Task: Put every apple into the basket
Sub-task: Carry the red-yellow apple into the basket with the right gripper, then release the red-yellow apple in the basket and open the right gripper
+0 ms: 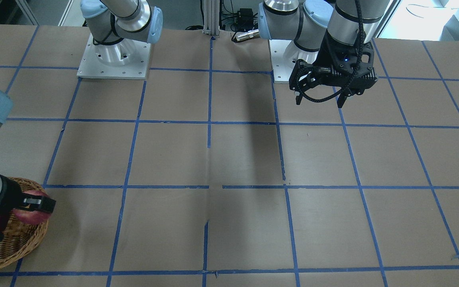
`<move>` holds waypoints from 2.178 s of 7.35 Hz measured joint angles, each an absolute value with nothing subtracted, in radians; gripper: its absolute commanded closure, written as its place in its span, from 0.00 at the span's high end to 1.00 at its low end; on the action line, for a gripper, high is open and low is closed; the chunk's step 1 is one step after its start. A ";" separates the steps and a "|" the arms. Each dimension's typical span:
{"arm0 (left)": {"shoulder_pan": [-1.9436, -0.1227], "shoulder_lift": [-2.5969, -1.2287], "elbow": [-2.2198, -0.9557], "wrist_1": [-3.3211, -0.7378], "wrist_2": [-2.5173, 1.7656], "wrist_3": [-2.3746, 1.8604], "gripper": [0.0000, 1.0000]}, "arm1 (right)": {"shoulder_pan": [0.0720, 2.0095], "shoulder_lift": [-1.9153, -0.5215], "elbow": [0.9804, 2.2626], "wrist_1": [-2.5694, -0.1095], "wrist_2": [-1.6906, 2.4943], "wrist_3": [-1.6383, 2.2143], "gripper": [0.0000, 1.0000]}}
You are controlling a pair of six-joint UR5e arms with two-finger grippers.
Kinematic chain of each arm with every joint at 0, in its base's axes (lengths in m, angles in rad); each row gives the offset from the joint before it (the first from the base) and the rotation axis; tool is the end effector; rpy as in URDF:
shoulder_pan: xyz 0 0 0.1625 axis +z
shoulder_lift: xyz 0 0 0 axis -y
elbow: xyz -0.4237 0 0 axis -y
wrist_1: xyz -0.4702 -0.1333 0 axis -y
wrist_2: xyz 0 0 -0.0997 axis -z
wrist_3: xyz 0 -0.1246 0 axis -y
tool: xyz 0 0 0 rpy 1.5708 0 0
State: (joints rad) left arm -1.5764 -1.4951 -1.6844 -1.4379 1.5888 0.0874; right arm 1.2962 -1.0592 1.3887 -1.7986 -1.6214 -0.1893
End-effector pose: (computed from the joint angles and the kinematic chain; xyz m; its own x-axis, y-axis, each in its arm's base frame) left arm -0.1341 -0.5481 0.4526 -0.9955 0.0908 -0.0261 0.0928 0.9913 -0.0929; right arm -0.0781 -0.7456 0.2459 -0.9963 0.0809 0.0303 0.0838 0.9905 0.1092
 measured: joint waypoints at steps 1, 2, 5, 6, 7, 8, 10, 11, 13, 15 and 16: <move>-1.577 -1.495 -1.684 -1.438 1.591 0.087 1.00 | 1.272 -1.057 1.387 -1.804 -1.630 -0.217 0.00; -1.577 -1.496 -1.684 -1.437 1.591 0.087 1.00 | 1.256 -1.054 1.389 -1.810 -1.638 -0.235 0.00; -1.580 -1.496 -1.671 -1.443 1.587 0.087 1.00 | 1.237 -1.017 1.398 -1.813 -1.646 -0.265 0.60; -1.580 -1.495 -1.670 -1.443 1.586 0.087 1.00 | 1.237 -1.006 1.397 -1.813 -1.648 -0.270 0.82; -1.580 -1.492 -1.670 -1.443 1.587 0.087 1.00 | 1.236 -1.000 1.393 -1.814 -1.648 -0.282 1.00; -1.580 -1.492 -1.669 -1.443 1.588 0.087 1.00 | 1.236 -0.995 1.391 -1.814 -1.648 -0.296 1.00; -1.580 -1.491 -1.669 -1.443 1.589 0.087 1.00 | 1.236 -0.993 1.392 -1.810 -1.652 -0.320 1.00; -1.580 -1.490 -1.669 -1.443 1.589 0.087 1.00 | 1.235 -0.998 1.389 -1.804 -1.655 -0.327 1.00; -1.580 -1.487 -1.669 -1.444 1.592 0.087 1.00 | 1.237 -1.043 1.391 -1.769 -1.669 -0.326 1.00; -1.580 -1.484 -1.669 -1.445 1.593 0.087 1.00 | 1.256 -1.151 1.399 -1.669 -1.661 -0.310 1.00; -1.580 -1.483 -1.670 -1.446 1.593 0.087 1.00 | 1.284 -1.210 1.409 -1.638 -1.653 -0.276 1.00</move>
